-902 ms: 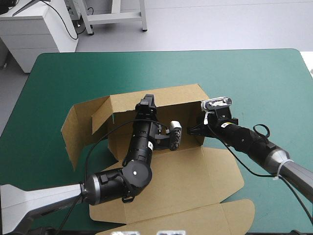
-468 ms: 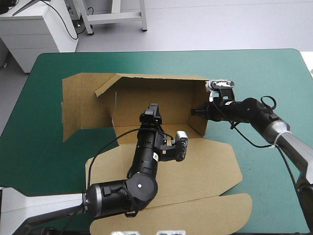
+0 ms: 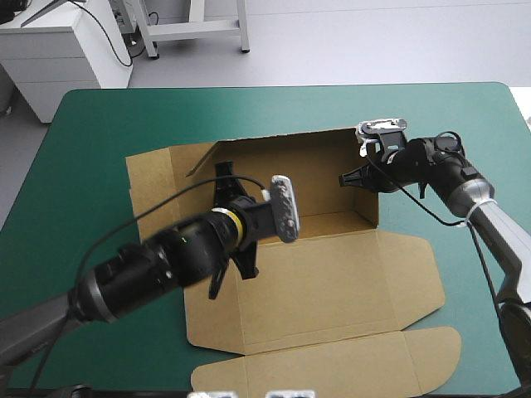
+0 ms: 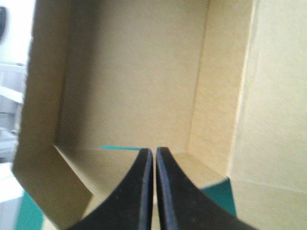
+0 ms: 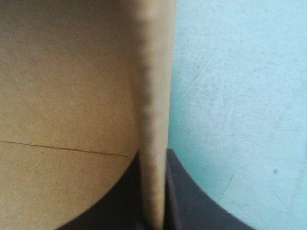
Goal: Fold the box
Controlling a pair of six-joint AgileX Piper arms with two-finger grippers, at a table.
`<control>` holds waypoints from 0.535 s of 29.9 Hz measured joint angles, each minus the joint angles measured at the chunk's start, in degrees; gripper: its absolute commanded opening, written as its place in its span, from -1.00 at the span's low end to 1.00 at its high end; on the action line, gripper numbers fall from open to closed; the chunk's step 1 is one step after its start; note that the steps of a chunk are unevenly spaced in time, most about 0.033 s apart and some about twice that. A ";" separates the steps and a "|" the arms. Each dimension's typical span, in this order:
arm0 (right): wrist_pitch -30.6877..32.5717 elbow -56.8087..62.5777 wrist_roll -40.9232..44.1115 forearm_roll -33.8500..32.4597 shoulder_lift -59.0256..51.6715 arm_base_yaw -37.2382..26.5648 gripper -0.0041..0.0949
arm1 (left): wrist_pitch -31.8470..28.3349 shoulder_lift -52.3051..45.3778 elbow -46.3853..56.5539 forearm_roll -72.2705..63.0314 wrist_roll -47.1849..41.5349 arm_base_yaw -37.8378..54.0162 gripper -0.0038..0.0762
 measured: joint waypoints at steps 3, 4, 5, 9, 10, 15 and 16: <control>1.86 -0.97 0.93 -1.98 0.00 0.00 -0.94 | 2.44 -1.38 -3.39 -16.22 8.24 11.05 -0.92; 2.30 -1.08 1.05 -2.25 0.00 0.00 -0.94 | 3.13 -1.97 -4.00 -20.83 10.27 14.97 -0.92; 2.53 -1.08 1.13 -2.35 0.00 0.00 -0.94 | 3.65 -2.44 -4.32 -24.73 11.82 18.18 -0.92; 3.68 -1.17 1.24 -2.40 0.52 0.00 -0.95 | 5.82 -4.34 -4.74 -36.45 16.13 34.83 -0.92; 3.81 -1.17 1.29 -2.40 0.71 0.00 -0.95 | 6.78 -4.50 -4.74 -39.71 17.48 39.55 -0.92; 4.11 -1.39 2.07 -2.51 0.82 -0.05 -0.95 | 9.12 -4.50 -4.74 -55.41 19.72 61.49 -0.92; 4.17 -1.39 2.12 -2.63 0.82 -0.05 -0.95 | 9.19 -4.50 -4.74 -58.59 19.72 65.74 -0.92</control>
